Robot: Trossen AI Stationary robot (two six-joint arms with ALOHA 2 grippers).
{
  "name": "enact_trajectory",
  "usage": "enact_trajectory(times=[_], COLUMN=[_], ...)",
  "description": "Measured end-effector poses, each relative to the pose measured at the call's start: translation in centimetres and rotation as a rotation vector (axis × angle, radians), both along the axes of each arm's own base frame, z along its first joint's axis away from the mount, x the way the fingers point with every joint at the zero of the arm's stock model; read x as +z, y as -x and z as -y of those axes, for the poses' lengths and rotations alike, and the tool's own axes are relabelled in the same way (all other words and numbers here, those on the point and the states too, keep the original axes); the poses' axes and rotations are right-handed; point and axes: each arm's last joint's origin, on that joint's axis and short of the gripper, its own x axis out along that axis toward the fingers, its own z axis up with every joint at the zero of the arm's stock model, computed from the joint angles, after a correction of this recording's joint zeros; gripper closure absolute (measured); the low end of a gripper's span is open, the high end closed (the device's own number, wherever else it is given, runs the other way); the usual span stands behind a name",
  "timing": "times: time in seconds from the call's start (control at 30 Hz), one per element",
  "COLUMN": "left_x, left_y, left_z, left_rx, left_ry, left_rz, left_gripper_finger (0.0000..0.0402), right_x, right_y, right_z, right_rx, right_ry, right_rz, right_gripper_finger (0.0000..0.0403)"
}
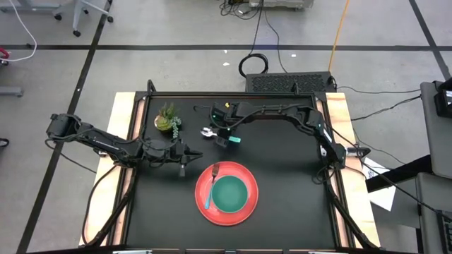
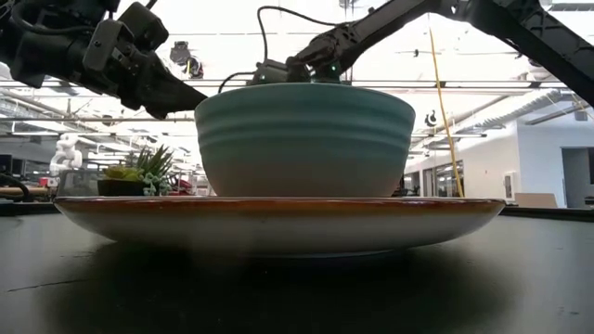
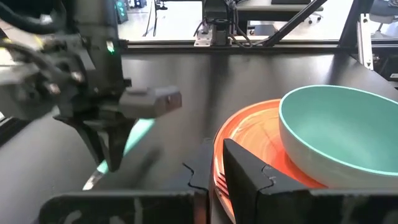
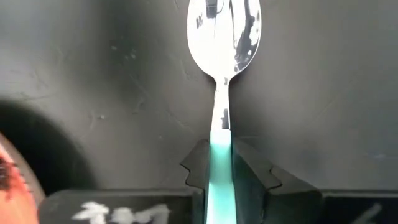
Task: Set table place
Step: Put the light blue spoon into the green bowl
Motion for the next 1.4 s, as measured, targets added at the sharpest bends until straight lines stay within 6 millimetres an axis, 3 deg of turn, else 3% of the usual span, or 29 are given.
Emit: enact_trajectory(times=[0.23, 0.5, 0.8, 1.13, 1.4], left_x=[-0.1, -0.3, -0.4, -0.4, -0.3], left_y=[0.0, 0.1, 0.1, 0.1, 0.1], left_z=[0.0, 0.0, -0.1, -0.1, -0.1], left_rx=[-0.002, 0.000, 0.015, 0.015, 0.015], left_ry=[-0.011, -0.014, -0.038, -0.041, -0.039], left_rz=[-0.017, -0.032, -0.044, -0.044, -0.039], left_gripper_finger=[0.0362, 0.0362, 0.0362, 0.0362, 0.0362], right_x=[3.3, 7.9, 12.2, 13.0, 12.9], right_y=[-0.1, 2.0, 4.5, 7.2, 8.0], right_z=[0.0, -0.6, -3.4, -8.3, -12.5], right_rx=[0.041, 0.063, 0.119, 0.175, 0.227], right_ry=[0.036, 0.056, 0.062, 0.122, 0.152], right_rz=[0.054, 0.081, 0.088, 0.010, -0.033], right_gripper_finger=[0.0368, 0.0368, 0.0368, 0.0367, 0.0368])
